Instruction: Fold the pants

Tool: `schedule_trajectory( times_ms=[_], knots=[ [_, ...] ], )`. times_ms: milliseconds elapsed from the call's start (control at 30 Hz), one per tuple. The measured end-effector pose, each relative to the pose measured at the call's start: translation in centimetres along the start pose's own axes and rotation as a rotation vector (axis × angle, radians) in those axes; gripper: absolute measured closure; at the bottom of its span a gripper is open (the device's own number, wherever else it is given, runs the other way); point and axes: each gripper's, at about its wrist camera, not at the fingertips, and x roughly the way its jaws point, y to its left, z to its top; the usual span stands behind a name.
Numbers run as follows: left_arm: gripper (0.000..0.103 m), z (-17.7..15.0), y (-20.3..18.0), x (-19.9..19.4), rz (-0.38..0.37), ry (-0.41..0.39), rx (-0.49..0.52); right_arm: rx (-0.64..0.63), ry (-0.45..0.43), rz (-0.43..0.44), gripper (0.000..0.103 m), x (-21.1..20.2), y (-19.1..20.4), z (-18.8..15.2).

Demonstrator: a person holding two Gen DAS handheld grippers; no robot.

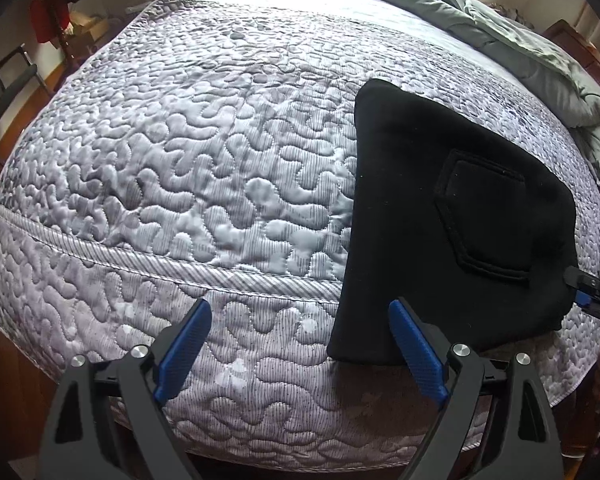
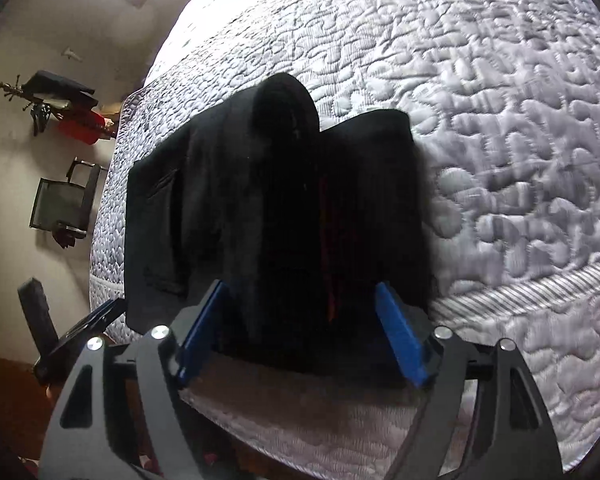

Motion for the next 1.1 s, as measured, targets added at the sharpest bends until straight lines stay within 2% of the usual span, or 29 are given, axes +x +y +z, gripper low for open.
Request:
schedule_trajectory(
  times_ms=[100, 167, 233, 267, 333, 400, 533, 667, 733, 833, 933, 1033, 1067, 1100],
  knots=[
    [0.013, -0.1, -0.4, -0.1, 0.008, -0.002, 0.022, -0.023, 0.006, -0.037, 0.024, 0.9, 0.8, 0.4],
    [0.013, -0.1, -0.6, -0.1, 0.009, 0.0, 0.028, -0.067, 0.005, -0.08, 0.033, 1.2, 1.7, 0.4],
    [0.013, -0.1, -0.7, 0.0, 0.008, 0.002, 0.027, -0.121, 0.007, -0.105, 0.053, 1.1, 2.6, 0.3],
    [0.013, -0.1, -0.8, 0.0, 0.008, 0.003, 0.027, -0.136, 0.008, -0.086, 0.069, 1.0, 3.0, 0.4],
    [0.013, -0.1, -0.9, 0.1, 0.007, 0.007, 0.03, -0.159, -0.001, -0.081, 0.083, 0.5, 3.6, 0.3],
    [0.013, 0.0, -1.1, 0.2, 0.005, 0.008, 0.034, -0.164, -0.016, -0.056, 0.085, -0.3, 3.8, 0.3],
    [0.013, 0.2, -1.4, 0.1, 0.001, 0.008, 0.039, -0.143, -0.083, 0.005, 0.087, -3.4, 3.3, 0.3],
    [0.012, 0.4, -1.8, 0.0, -0.007, 0.0, 0.05, -0.119, -0.128, -0.02, 0.087, -6.1, 2.0, 0.2],
    [0.011, 0.5, -2.1, 0.3, -0.001, 0.002, 0.057, -0.116, -0.115, -0.032, 0.087, -5.8, 1.3, 0.2],
    [0.011, 0.6, -2.6, 0.8, -0.001, 0.014, 0.062, -0.086, -0.044, -0.061, 0.087, -2.9, -0.2, -0.3],
    [0.011, 0.4, -3.3, 0.9, -0.011, 0.017, 0.079, -0.044, -0.039, -0.063, 0.084, -1.3, -1.2, -0.4],
    [0.011, 0.4, -3.7, 0.8, 0.009, 0.011, 0.113, -0.062, -0.029, -0.072, 0.069, -1.6, -1.0, -0.3],
    [0.011, 0.4, -3.8, 0.7, 0.011, 0.01, 0.115, -0.082, -0.032, -0.088, 0.058, -2.2, -0.7, -0.1],
    [0.011, 0.5, -3.8, 0.7, 0.012, 0.009, 0.112, -0.094, -0.045, -0.098, 0.056, -3.0, -0.5, 0.0]
  ],
)
